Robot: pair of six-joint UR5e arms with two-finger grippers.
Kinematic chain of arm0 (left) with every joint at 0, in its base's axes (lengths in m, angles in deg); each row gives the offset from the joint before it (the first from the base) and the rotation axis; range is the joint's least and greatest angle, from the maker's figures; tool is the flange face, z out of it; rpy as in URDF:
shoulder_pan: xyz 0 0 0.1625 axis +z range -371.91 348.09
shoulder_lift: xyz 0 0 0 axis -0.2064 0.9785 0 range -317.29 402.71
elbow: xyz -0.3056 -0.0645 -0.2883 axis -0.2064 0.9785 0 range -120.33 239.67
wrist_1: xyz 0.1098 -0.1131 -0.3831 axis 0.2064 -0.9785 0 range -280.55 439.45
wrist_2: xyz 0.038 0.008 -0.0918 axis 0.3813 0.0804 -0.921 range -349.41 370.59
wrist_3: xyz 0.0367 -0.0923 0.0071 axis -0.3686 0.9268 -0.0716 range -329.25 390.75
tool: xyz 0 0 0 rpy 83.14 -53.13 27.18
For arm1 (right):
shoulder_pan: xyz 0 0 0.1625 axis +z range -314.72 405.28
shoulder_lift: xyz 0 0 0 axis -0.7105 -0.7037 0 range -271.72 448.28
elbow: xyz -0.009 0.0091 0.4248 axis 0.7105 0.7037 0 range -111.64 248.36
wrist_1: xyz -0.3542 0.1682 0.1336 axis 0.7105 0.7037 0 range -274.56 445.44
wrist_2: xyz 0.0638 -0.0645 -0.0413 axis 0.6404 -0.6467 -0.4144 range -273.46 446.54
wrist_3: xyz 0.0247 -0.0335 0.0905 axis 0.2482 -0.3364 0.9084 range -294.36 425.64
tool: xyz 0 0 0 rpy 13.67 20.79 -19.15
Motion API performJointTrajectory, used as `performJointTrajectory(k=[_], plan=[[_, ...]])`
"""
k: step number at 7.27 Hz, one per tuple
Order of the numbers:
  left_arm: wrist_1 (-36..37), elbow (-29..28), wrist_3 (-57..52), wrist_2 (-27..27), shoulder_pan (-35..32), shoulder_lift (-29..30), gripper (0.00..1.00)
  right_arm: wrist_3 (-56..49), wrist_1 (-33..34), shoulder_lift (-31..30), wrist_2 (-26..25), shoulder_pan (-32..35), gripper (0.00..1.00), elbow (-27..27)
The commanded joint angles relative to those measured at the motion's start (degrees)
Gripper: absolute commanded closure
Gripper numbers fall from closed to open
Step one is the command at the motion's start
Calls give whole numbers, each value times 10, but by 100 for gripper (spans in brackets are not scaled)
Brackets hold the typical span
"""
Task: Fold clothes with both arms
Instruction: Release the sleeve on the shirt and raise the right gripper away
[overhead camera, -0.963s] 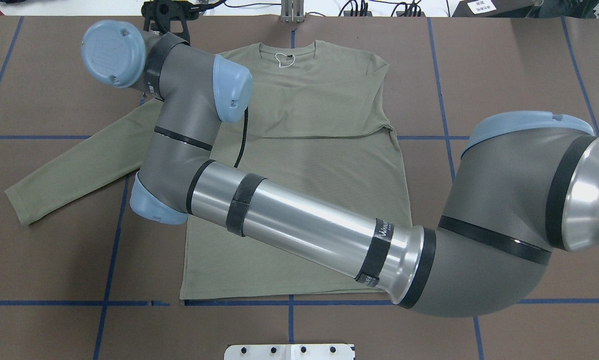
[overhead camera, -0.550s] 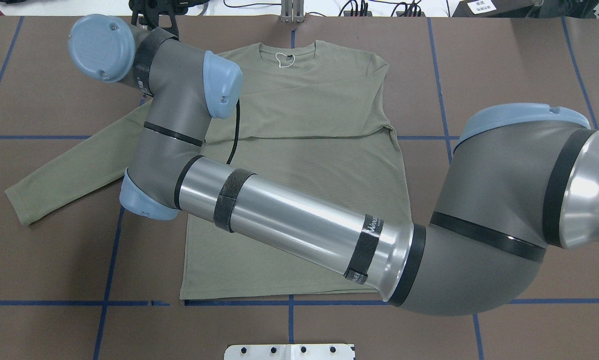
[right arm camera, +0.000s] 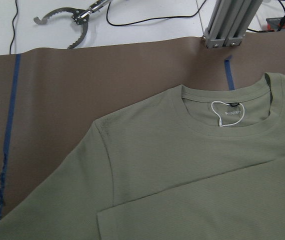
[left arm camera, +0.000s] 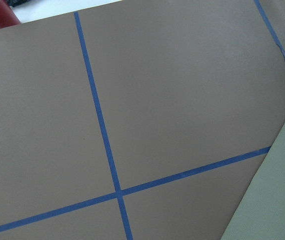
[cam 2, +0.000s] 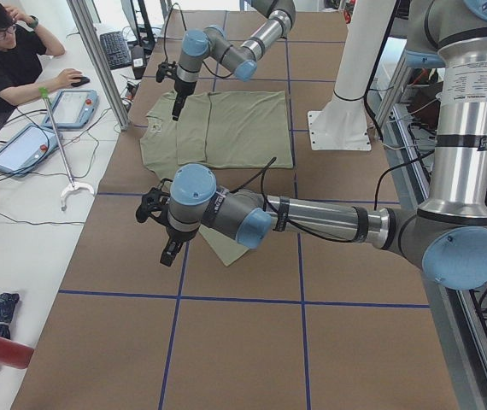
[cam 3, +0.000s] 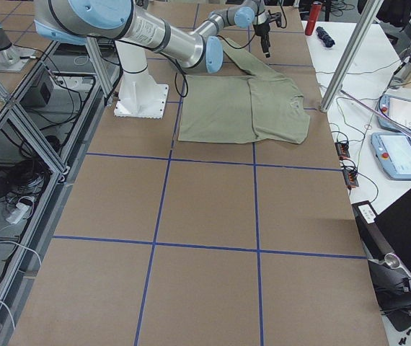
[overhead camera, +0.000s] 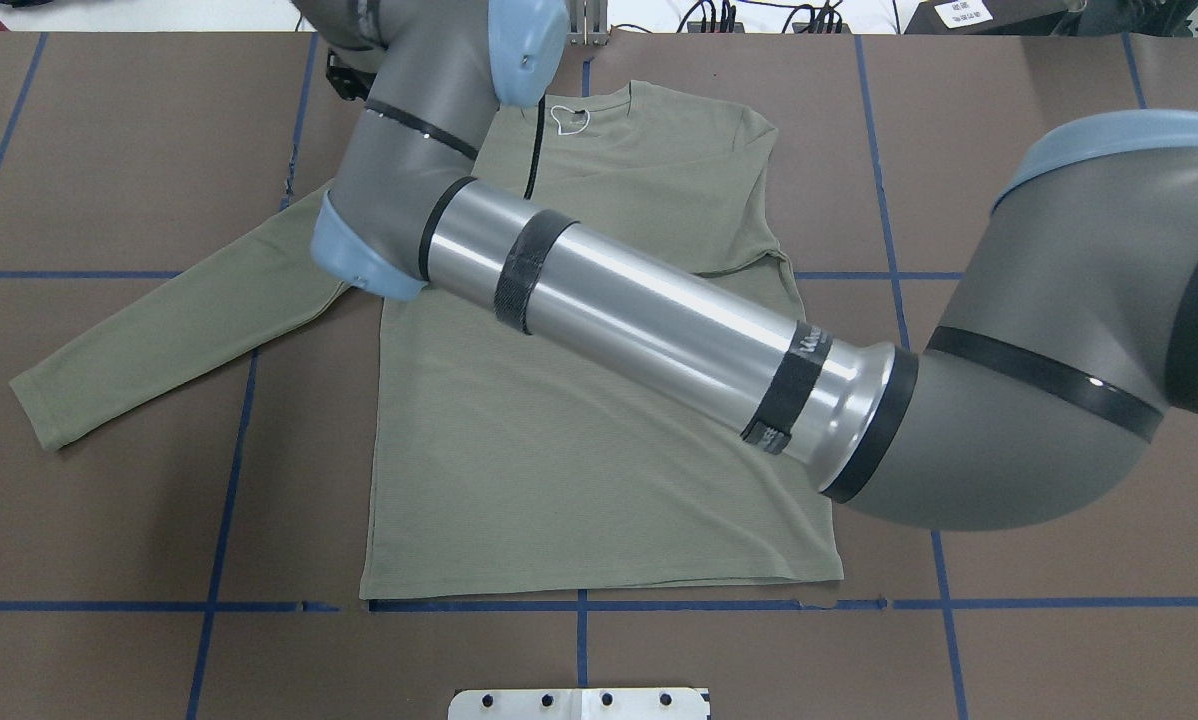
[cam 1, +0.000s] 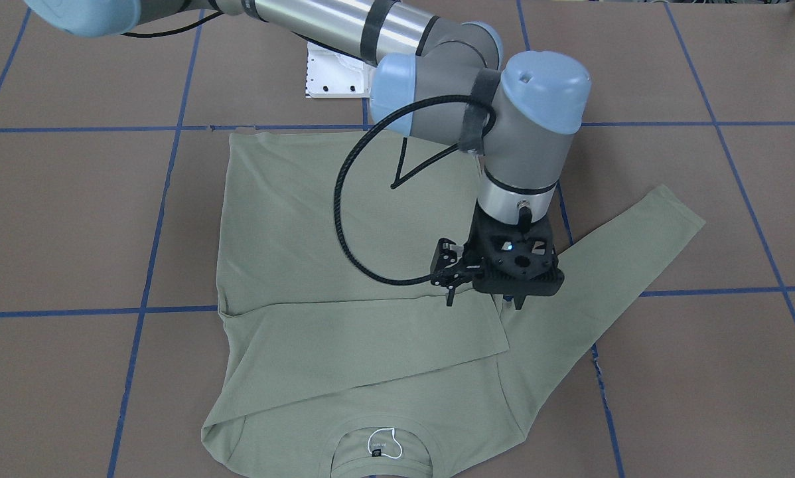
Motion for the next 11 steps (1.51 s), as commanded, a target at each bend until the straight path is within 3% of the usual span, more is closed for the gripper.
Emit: performJointTrajectory(k=[1,3,5,7,8,11], plan=[[-36,-1,4,-6,15,-1,0,-123,129,-117,106,77,1,-172],[-70,0,195,21,91,-20,0,-200,147,-243,151,135,1,-305],[-228,-11,383,64,155,-84,0,-264,141,-371,194,181,1,-423],[-366,-25,538,64,233,-128,5,-263,141,-384,196,183,1,-438],[-398,-25,572,76,275,-144,7,-261,141,-384,195,183,1,-439],[-401,-25,589,91,323,-150,12,-255,141,-389,194,183,1,-452]])
